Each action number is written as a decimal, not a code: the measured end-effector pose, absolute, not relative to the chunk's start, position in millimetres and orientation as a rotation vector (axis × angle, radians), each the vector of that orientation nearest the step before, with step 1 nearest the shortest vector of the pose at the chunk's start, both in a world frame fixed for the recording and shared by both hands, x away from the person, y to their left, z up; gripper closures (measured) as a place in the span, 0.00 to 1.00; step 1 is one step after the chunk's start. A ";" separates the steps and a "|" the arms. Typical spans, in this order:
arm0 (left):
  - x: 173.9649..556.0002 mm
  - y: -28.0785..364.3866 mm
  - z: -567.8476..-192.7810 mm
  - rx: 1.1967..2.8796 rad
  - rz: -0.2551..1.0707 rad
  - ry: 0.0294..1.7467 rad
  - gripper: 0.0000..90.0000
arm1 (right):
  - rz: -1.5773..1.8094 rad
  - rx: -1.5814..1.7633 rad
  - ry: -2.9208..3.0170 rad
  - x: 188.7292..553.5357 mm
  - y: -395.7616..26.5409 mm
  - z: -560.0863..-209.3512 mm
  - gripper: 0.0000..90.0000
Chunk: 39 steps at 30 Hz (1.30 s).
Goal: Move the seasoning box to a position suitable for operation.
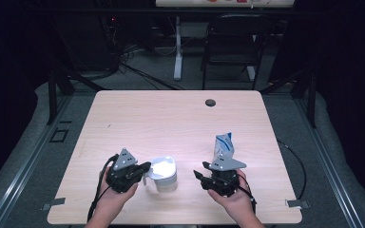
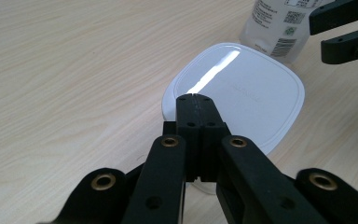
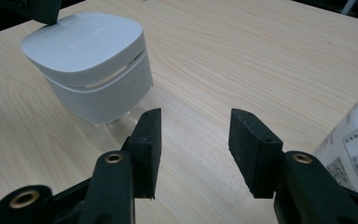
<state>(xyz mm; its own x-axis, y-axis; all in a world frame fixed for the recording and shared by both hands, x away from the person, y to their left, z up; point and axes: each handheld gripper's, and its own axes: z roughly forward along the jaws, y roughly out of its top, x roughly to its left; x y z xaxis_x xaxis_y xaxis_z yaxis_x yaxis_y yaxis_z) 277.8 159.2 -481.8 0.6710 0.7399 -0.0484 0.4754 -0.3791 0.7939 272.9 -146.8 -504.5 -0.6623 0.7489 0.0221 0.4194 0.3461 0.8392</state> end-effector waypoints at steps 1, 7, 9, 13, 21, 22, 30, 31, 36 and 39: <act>277.8 159.3 -481.8 2.048 0.401 0.937 1.00 | 1.237 1.024 2.251 273.8 -144.8 -504.5 0.61; 277.4 160.3 -481.7 2.052 0.395 0.941 1.00 | 1.226 1.008 2.267 277.4 -137.0 -505.2 0.61; 277.4 160.4 -481.7 2.052 0.395 0.941 1.00 | 1.218 1.005 2.272 278.6 -134.5 -506.1 0.60; 277.6 160.1 -482.5 2.040 0.400 0.942 1.00 | 1.216 1.001 2.278 279.9 -130.5 -507.2 0.60; 277.4 160.2 -482.7 2.038 0.398 0.943 1.00 | 1.214 0.953 2.296 281.4 -119.2 -504.9 0.60; 277.4 160.6 -482.3 2.043 0.394 0.942 1.00 | 1.216 0.948 2.295 281.5 -117.6 -504.9 0.60; 277.6 161.2 -482.3 2.045 0.392 0.942 1.00 | 1.206 0.921 2.316 281.8 -108.2 -505.6 0.60; 277.6 161.2 -482.3 2.045 0.392 0.942 1.00 | 1.208 0.919 2.315 281.8 -107.3 -506.0 0.60; 277.7 161.3 -482.3 2.045 0.392 0.941 1.00 | 1.204 0.913 2.319 282.3 -104.4 -507.0 0.60; 277.7 161.3 -482.9 2.035 0.392 0.944 1.00 | 1.204 0.915 2.324 282.0 -103.1 -507.6 0.60</act>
<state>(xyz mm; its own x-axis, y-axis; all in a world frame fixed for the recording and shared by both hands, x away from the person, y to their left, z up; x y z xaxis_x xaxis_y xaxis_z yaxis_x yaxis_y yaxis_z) 277.7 161.3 -482.9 0.6676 0.7420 -0.0614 0.4800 -0.3659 0.7973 282.0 -103.1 -507.6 -0.7225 0.6909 -0.0254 0.3779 0.4255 0.8223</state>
